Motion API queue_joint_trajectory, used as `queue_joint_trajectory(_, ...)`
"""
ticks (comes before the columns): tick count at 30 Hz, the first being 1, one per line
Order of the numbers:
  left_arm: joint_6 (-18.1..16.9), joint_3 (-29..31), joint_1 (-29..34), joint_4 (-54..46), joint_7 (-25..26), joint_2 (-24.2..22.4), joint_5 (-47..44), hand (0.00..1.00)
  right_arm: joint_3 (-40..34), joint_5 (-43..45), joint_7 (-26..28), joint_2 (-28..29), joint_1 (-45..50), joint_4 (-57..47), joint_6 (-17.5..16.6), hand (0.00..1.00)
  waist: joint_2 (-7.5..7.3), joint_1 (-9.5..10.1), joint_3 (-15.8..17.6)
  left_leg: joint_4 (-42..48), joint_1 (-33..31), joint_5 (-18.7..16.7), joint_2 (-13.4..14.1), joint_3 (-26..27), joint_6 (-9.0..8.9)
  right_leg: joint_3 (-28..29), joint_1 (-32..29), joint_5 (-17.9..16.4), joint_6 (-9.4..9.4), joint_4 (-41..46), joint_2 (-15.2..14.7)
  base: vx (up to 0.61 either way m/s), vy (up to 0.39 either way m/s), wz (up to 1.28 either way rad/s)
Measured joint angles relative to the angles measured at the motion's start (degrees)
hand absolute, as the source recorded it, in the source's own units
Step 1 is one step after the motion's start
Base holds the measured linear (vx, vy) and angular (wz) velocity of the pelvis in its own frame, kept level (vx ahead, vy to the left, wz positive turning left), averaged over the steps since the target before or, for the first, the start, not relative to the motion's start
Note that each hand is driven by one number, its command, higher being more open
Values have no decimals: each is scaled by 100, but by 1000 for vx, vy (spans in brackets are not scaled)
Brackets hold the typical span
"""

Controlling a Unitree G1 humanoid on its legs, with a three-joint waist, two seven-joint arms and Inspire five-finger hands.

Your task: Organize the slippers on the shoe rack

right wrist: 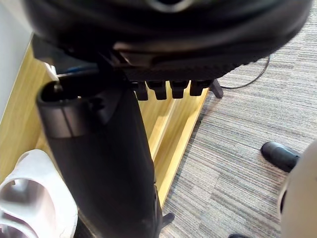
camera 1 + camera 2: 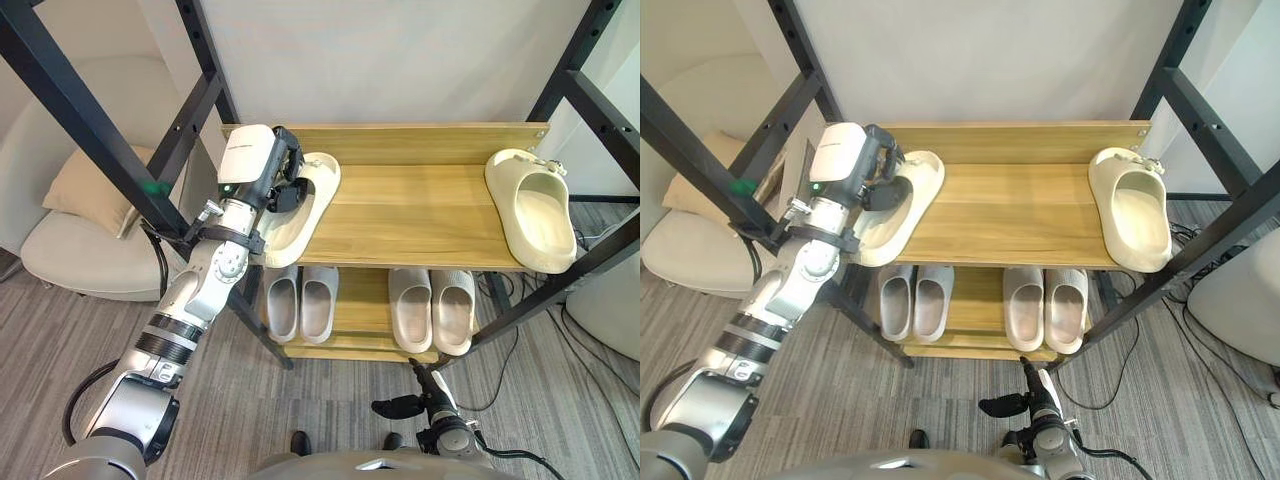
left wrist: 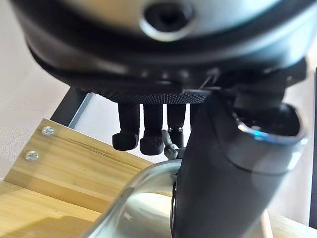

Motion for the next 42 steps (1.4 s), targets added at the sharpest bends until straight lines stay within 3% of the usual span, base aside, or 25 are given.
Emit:
queue_joint_trajectory(8, 57, -660, -364, -268, -11, -608, -312, 0, -118, 13, -66, 50, -22, -32, 35, 100, 53, -89, 31, 0, -12, -29, -1, 171, 24, 182, -81, 24, 17, 4, -6, -2, 5, -11)
queue_joint_trajectory(16, 74, -790, -979, -267, 6, -1049, -434, 0, -211, 132, -134, 53, -38, -119, 42, 100, 226, -258, 74, 0, -60, -50, 12, 319, 25, 369, -223, 40, 14, 6, 4, -10, 2, -12)
queue_joint_trajectory(23, 154, -858, -1305, -73, 17, -1205, -435, 0, -220, 225, -171, 20, -43, -177, 42, 100, 337, -329, 95, 0, -91, -51, 15, 332, 23, 450, -299, 41, 13, 7, 3, -4, -2, -6)
queue_joint_trajectory(30, 206, -858, -1346, 158, 20, -1202, -433, 0, -220, 227, -225, 16, -39, -200, 41, 100, 349, -353, 99, 0, -105, -52, 15, 330, 22, 461, -323, 41, 13, 7, 1, -5, 0, 0)
queue_joint_trajectory(31, 216, -858, -1348, 248, 20, -1202, -432, 100, -221, 228, -229, 17, -36, -215, 39, 100, 350, -365, 99, 0, -132, -52, 15, 327, 22, 460, -353, 43, 16, 7, 1, 0, 0, 0)
queue_joint_trajectory(42, 340, -857, -1449, 624, 23, -1278, -431, 100, -319, 235, -251, 27, -36, -231, -3, 100, 355, -428, 105, 0, -207, -52, 2, 316, 23, 449, -417, 54, 21, 7, -13, 0, 0, 0)
